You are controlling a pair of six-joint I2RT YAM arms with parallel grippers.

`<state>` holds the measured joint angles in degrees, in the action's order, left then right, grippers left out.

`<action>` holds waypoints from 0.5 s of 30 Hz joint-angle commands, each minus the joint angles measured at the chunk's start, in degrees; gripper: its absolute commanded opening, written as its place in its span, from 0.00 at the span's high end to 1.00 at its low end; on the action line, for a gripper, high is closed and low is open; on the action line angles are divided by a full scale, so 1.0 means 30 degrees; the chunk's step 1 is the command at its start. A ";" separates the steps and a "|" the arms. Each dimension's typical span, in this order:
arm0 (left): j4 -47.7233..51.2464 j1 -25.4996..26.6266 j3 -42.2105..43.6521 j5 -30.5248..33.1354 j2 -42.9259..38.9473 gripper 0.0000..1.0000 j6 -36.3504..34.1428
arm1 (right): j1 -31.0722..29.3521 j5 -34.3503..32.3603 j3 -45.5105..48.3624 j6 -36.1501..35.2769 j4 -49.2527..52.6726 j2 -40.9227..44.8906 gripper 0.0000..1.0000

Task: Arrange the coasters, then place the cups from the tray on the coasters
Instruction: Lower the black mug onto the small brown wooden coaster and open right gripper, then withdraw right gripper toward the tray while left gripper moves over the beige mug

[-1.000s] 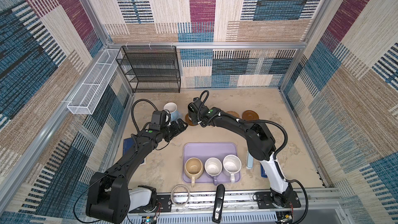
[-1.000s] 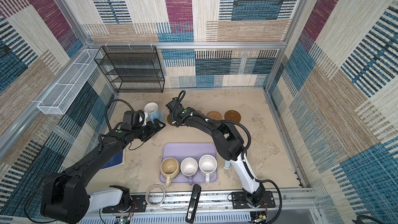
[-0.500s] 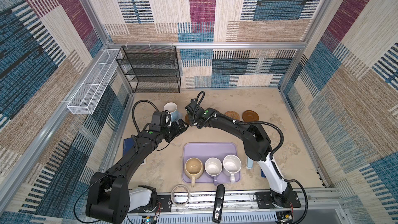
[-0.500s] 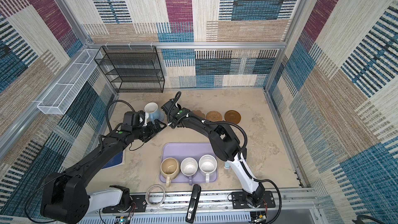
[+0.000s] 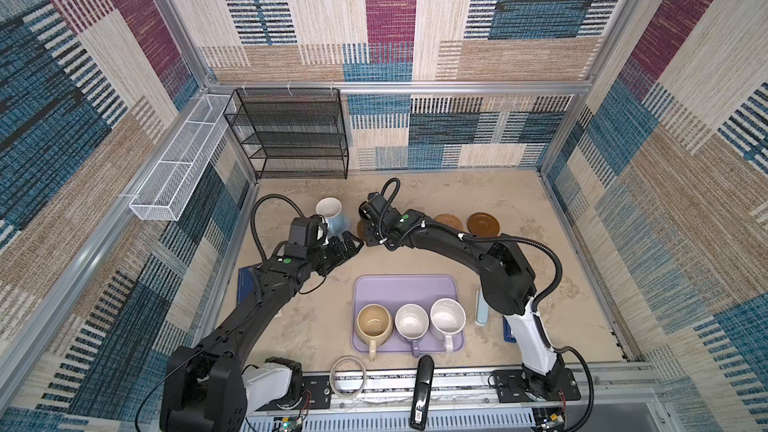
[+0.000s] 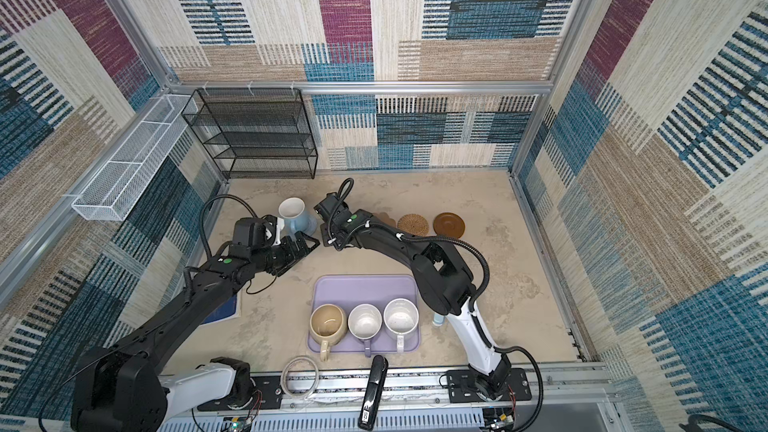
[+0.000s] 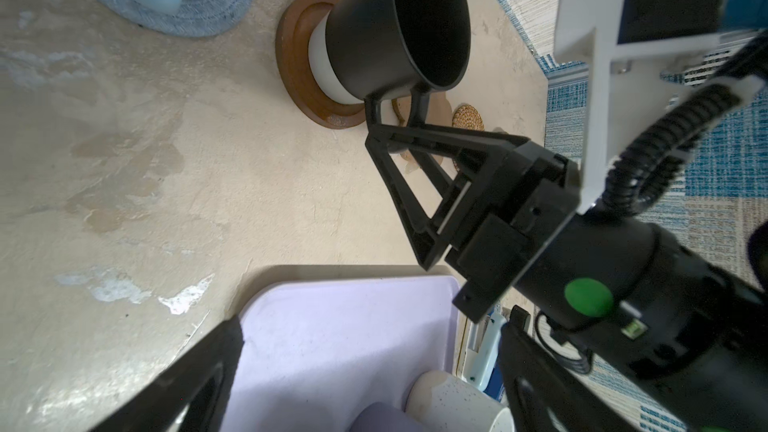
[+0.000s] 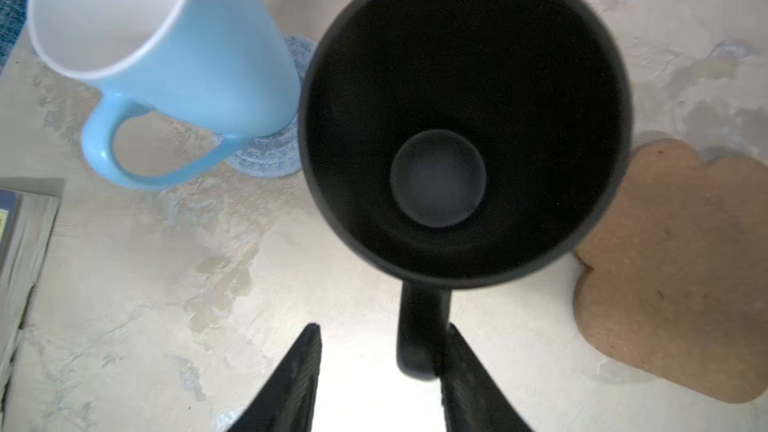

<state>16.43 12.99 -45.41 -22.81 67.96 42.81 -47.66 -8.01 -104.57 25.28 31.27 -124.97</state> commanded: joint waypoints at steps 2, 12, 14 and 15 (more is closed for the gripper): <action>0.1185 -0.0143 -0.0122 0.0634 -0.0596 0.02 -0.0717 | -0.0051 0.1205 0.0232 0.0289 -0.1369 0.0342 0.53; 0.3954 -0.0063 -0.1395 -0.0857 -0.1044 0.03 -0.2018 | -0.0048 0.0766 0.1976 0.0378 -0.2158 0.2123 0.41; 0.4816 0.0235 -0.1765 -0.0638 -0.1163 0.02 -0.2415 | -0.0051 0.0833 0.3036 0.0280 -0.2747 0.3180 0.33; 0.5416 0.0455 -0.2028 -0.0384 -0.1231 0.01 -0.2668 | -0.0047 0.0853 0.3731 0.0301 -0.3105 0.3840 0.30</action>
<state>27.64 13.39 -49.87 -23.53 64.82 38.35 -47.66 -5.15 -96.12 25.69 26.72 -117.03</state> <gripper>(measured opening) 0.986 0.688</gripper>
